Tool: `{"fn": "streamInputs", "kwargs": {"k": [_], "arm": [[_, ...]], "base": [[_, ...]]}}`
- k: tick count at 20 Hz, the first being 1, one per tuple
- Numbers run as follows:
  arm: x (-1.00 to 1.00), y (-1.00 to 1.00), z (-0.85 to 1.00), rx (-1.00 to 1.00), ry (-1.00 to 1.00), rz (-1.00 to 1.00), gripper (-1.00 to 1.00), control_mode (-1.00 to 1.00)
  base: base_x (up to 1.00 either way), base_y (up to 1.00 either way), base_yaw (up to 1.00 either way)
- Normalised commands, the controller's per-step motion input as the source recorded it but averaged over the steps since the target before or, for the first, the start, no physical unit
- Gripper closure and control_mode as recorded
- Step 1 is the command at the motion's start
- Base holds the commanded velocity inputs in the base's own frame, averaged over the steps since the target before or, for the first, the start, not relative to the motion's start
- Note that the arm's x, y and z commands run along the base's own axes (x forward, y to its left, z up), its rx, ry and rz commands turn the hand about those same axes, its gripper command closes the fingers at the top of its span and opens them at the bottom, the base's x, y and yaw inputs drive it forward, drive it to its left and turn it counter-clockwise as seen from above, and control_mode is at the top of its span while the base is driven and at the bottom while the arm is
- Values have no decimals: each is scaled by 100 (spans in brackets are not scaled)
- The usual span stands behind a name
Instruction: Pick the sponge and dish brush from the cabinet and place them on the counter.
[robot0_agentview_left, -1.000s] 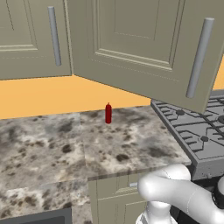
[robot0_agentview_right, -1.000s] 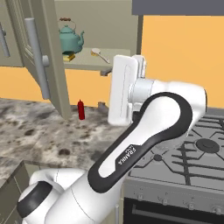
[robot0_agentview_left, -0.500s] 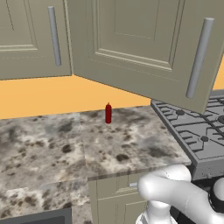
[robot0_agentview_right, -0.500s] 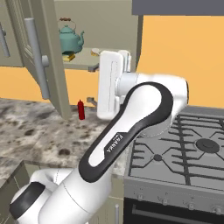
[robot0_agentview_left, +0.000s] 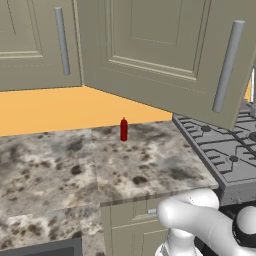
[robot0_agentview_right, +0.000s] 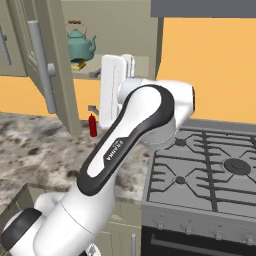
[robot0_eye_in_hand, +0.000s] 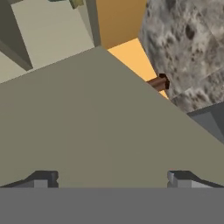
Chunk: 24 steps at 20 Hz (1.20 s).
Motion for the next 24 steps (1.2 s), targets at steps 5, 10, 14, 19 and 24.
{"fn": "streamInputs", "kwargs": {"k": [5,10,14,19,24], "arm": [[23,16,0,2,0,4,-100,-100],[10,8,0,4,0,8,-100,-100],[0,7,1,4,0,9,-100,-100],[-8,14,6,1,-3,8,-100,-100],[-5,28,4,0,-1,6,-100,-100]], "base": [[0,0,0],[0,0,0],[0,0,0],[0,0,0],[0,0,0]]}}
